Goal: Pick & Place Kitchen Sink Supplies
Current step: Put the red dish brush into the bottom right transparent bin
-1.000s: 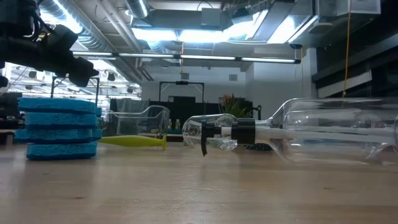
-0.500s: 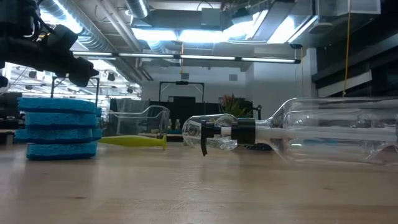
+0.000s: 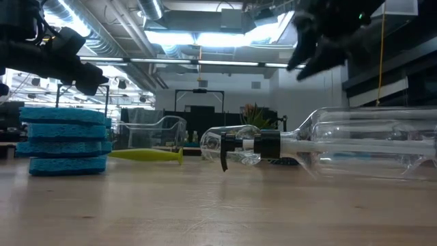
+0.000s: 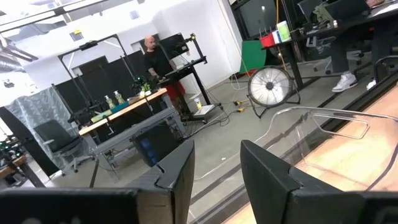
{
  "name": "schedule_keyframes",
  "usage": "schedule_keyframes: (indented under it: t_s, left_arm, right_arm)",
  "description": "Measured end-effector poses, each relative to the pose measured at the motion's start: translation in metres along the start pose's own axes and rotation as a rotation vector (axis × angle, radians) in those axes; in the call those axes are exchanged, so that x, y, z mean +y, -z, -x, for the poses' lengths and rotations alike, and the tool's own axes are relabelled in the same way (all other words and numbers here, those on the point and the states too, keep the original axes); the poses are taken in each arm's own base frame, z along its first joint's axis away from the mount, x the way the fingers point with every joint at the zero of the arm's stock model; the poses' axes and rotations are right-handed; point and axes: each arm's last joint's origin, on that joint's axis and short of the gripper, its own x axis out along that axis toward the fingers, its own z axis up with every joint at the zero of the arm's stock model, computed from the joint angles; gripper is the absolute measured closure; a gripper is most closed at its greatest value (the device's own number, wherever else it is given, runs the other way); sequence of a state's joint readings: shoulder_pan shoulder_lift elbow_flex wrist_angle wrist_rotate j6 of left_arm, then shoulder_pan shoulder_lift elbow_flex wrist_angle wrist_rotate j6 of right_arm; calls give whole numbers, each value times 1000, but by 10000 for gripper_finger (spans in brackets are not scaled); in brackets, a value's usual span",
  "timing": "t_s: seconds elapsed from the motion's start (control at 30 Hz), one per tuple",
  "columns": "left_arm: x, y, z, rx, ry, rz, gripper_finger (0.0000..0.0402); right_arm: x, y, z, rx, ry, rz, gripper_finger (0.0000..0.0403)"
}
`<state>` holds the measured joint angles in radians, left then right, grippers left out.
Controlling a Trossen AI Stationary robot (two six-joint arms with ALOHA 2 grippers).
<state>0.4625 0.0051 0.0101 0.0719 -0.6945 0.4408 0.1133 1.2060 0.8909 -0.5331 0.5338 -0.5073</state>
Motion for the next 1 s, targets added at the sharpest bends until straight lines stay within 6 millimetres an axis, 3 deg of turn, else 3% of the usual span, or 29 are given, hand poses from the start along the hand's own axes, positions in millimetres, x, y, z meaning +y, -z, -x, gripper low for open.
schedule_keyframes:
  t_s: [0.37, 0.6, 0.87, 1.0]
  left_arm:
    - [0, 0, 0, 0, 0, 0, 277]
    - [0, 0, 0, 0, 0, 0, 276]
    - [0, 0, 0, 0, 0, 0, 276]
    - [0, 0, 0, 0, 0, 0, 277]
  right_arm:
    - [6, 21, -62, 232, -195, 5, 193]
    - [5, 36, -96, 349, -229, -16, 193]
    - [8, 43, -116, 338, -330, -15, 195]
    - [6, 40, -118, 305, -306, -28, 220]
